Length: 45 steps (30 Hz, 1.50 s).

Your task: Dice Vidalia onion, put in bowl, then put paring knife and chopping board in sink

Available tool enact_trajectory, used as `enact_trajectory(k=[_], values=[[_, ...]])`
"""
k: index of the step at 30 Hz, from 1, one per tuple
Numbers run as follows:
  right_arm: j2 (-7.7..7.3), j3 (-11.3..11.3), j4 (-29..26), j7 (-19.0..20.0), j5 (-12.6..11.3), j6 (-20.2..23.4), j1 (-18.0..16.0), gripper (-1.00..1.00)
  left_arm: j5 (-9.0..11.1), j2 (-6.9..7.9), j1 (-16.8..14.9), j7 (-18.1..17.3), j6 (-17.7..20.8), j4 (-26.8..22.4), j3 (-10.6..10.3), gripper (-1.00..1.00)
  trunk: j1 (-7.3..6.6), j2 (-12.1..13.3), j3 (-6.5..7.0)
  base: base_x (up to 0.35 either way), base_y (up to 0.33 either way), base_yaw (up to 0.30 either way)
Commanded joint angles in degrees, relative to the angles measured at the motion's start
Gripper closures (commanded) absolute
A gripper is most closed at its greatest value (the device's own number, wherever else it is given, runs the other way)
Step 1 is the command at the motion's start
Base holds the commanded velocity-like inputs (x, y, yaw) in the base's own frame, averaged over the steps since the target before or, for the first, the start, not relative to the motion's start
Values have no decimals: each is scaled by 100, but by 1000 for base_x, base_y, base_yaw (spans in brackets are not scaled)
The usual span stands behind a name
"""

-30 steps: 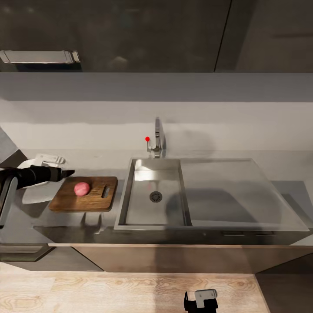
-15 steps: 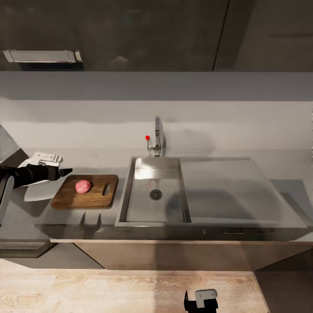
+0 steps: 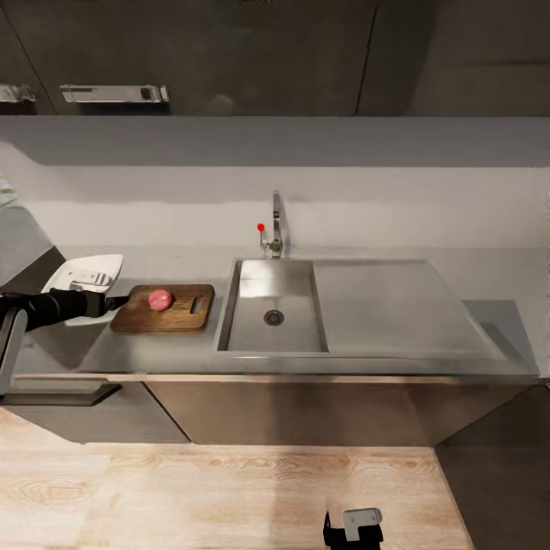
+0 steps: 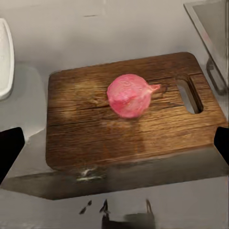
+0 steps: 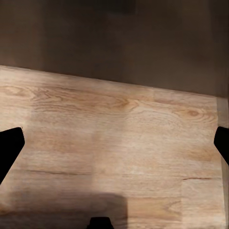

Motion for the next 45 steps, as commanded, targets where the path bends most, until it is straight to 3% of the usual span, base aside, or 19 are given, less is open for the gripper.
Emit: enact_trajectory(k=[1, 6, 26, 29, 30, 35, 39, 45], values=[[4, 48, 7, -30, -25, -11, -5, -100, -10, -13, -6, -25, 32, -3, 3, -100, 0, -11, -11, -326, 0, 0], [2, 48, 7, -30, -25, -11, -5, -100, -25, -92, -6, -25, 30, 0, -3, -100, 0, -11, -11, -327, 0, 0], [2, 48, 7, -30, -25, -11, -5, -100, -20, -124, -2, -25, 22, 75, -18, -100, 0, -11, -11, -327, 0, 0], [2, 48, 7, -30, -25, -11, -5, -100, -24, -253, 2, -25, 1, 223, -24, -100, 0, -11, -11, -141, 0, 0], [2, 48, 7, -30, -25, -11, -5, -100, -28, -299, 4, -25, -16, 404, -129, -100, 0, -11, -11, -18, 0, 0], [-3, 43, 7, -25, -25, -11, -5, -100, -29, -339, 15, -36, -36, 731, -255, -100, 0, -11, -11, -7, 0, 0], [-25, 45, 4, -22, -25, -11, -5, -100, -34, -432, 19, -41, -369, 1366, -276, -100, 0, -11, -11, -1, 0, 0], [-34, 43, 0, -21, -25, -11, -5, -100, -59, -607, 20, -21, -1579, 2511, -281, -100, 0, -11, -11, 0, 0, 0]])
